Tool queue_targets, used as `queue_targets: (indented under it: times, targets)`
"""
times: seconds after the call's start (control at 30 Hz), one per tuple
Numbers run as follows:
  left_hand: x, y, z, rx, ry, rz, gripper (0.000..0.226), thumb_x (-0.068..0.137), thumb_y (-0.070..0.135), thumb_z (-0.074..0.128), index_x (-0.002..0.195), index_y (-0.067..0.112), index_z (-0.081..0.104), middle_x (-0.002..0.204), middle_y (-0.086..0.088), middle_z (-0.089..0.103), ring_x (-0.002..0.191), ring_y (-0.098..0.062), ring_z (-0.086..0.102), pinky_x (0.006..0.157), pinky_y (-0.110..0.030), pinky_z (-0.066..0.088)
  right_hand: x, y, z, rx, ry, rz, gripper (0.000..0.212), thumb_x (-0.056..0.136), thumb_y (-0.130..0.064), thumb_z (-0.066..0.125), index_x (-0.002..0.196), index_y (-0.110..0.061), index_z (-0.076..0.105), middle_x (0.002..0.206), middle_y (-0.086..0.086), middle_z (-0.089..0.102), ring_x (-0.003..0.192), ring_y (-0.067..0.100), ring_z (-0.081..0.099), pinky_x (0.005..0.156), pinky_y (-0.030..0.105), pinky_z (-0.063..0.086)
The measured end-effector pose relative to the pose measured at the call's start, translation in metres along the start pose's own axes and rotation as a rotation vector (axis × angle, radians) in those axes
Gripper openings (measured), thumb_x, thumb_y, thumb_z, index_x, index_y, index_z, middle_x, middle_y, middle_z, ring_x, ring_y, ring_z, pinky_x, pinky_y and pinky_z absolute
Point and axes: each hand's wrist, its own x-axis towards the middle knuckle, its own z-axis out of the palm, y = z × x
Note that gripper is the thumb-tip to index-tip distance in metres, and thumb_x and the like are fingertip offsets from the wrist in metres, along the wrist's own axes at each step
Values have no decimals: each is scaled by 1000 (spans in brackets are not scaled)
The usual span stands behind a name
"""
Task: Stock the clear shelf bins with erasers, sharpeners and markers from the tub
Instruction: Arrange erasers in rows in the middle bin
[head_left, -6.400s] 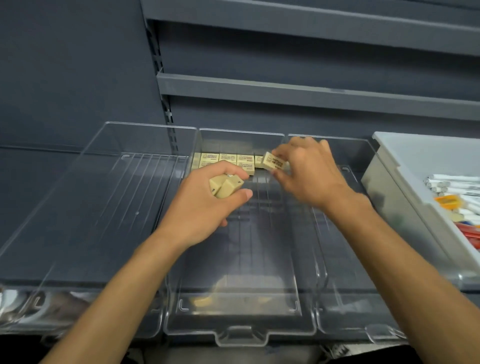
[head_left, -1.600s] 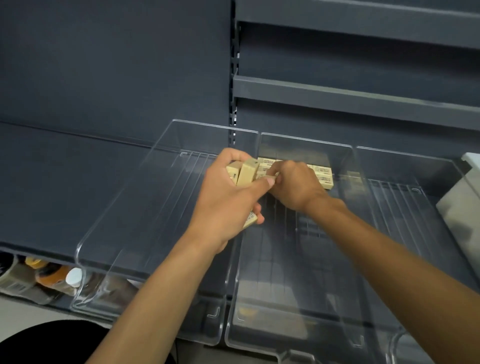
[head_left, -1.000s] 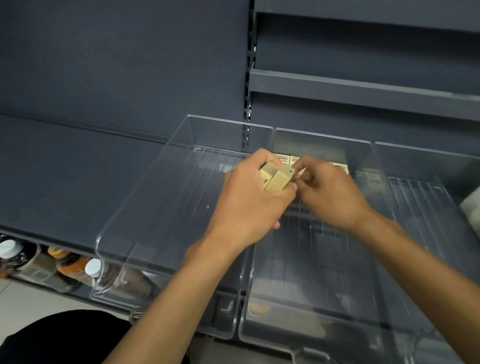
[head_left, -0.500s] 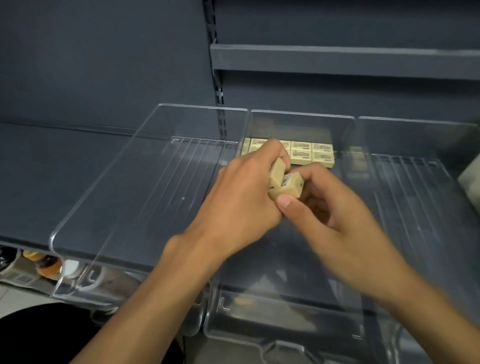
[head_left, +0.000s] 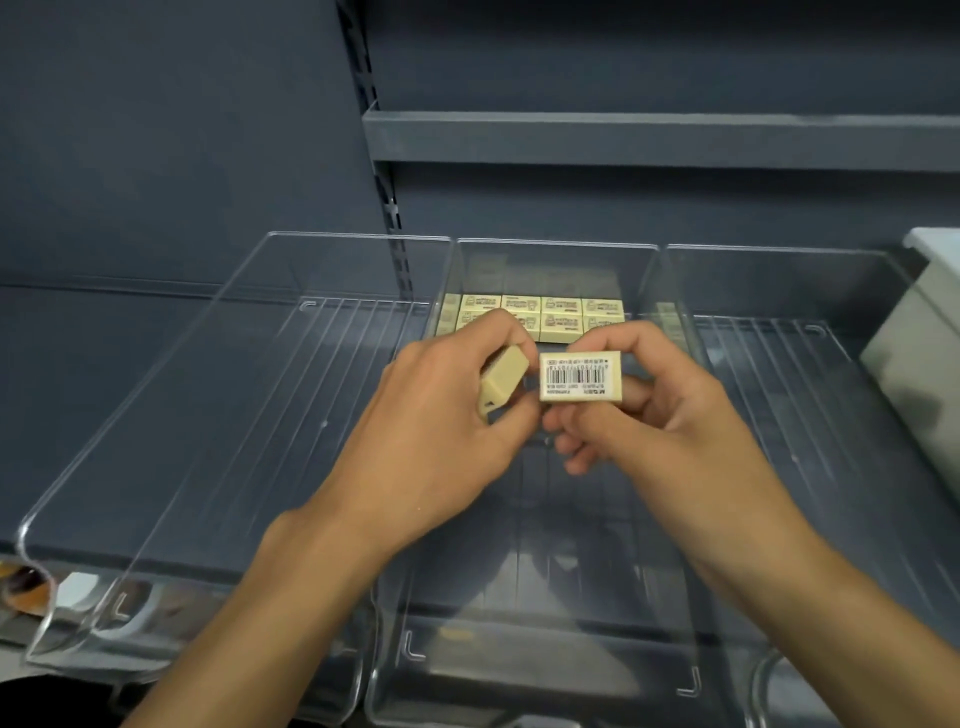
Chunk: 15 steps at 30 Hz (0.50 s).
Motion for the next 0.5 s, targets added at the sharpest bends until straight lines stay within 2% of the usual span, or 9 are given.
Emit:
queue_targets:
  times: [0.1,0.2,0.27,0.37,0.43,0.5]
  targets:
    - [0,-2,-2,-106,-11,-16,17,86,20,73,91,29,60,68,4,61,60,-18,58,54,-41,53,1,-1,0,2,4,23,21,87,5,60,102,-10,62,74,4,69,63,15,61,59,23,53]
    - [0,-3,-4,-178,-16,-8,23,87,21,74,104,31,62,66,-1,59,54,-18,56,53,-40,52,1,-2,1,0,28,65,13,92,-11,58,101,-12,67,71,3,66,62,15,59,57,22,52]
    - [0,-2,-5,-185,-18,8,26,89,23,73,110,34,63,65,-2,57,52,-20,55,53,-38,51,1,-3,2,-31,26,92,21,91,-28,56,96,-12,68,67,2,62,58,14,57,54,21,50]
    - [0,-1,-7,-227,-17,-12,14,92,23,69,101,33,65,63,6,63,47,-23,55,47,-35,50,-1,-4,5,-86,-18,169,39,87,-49,46,89,-17,69,60,3,58,53,14,54,49,22,47]
    - [-1,0,-7,-257,-29,-48,8,92,23,67,96,29,65,63,8,65,45,-23,56,44,-35,51,-2,-4,6,-112,-29,176,43,87,-52,43,91,-19,69,60,2,59,53,13,55,49,23,47]
    - [-1,0,-6,-244,-60,-72,5,91,23,67,95,24,64,60,2,60,44,-23,57,46,-39,51,-3,-3,6,-170,2,107,37,89,-49,43,97,-22,67,64,-1,58,56,10,54,52,20,46]
